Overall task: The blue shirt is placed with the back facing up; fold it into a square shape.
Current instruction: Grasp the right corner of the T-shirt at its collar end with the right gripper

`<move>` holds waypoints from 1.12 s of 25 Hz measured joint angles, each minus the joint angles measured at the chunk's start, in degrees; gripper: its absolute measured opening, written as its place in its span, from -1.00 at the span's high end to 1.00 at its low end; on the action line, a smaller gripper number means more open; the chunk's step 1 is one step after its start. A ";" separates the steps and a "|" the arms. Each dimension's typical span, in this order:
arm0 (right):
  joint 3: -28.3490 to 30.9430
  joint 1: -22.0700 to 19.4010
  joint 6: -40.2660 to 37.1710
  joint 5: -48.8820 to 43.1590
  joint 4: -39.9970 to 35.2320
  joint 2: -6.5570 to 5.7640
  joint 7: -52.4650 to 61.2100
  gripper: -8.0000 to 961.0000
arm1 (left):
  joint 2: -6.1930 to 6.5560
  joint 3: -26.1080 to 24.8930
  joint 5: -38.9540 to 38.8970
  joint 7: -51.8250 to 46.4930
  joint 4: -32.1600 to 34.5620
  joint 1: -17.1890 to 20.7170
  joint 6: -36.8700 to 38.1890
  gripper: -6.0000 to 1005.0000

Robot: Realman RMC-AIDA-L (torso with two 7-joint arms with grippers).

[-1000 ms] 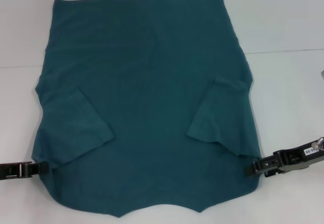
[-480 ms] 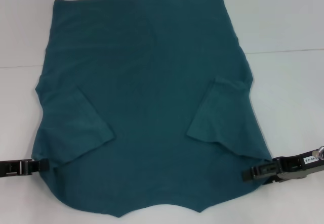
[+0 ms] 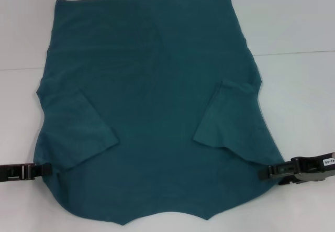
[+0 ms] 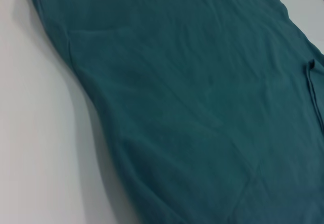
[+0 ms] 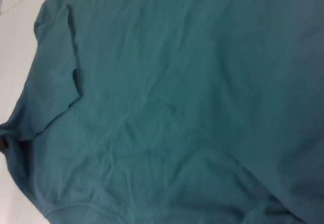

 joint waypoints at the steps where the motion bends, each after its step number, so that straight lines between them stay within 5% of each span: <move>1: 0.02 -0.19 0.10 -0.02 -0.01 -0.10 0.11 -0.84 | 0.00 0.00 0.00 0.00 -0.01 0.00 0.00 0.94; 10: 2.26 -1.90 0.09 0.47 -0.13 -0.84 -0.38 -0.84 | 0.00 -0.19 0.00 0.00 -0.02 0.00 0.00 0.94; 28: 5.38 -2.22 0.45 0.62 -0.14 -0.33 -2.12 -0.71 | 0.00 0.00 0.00 0.00 -0.10 -0.51 0.01 0.94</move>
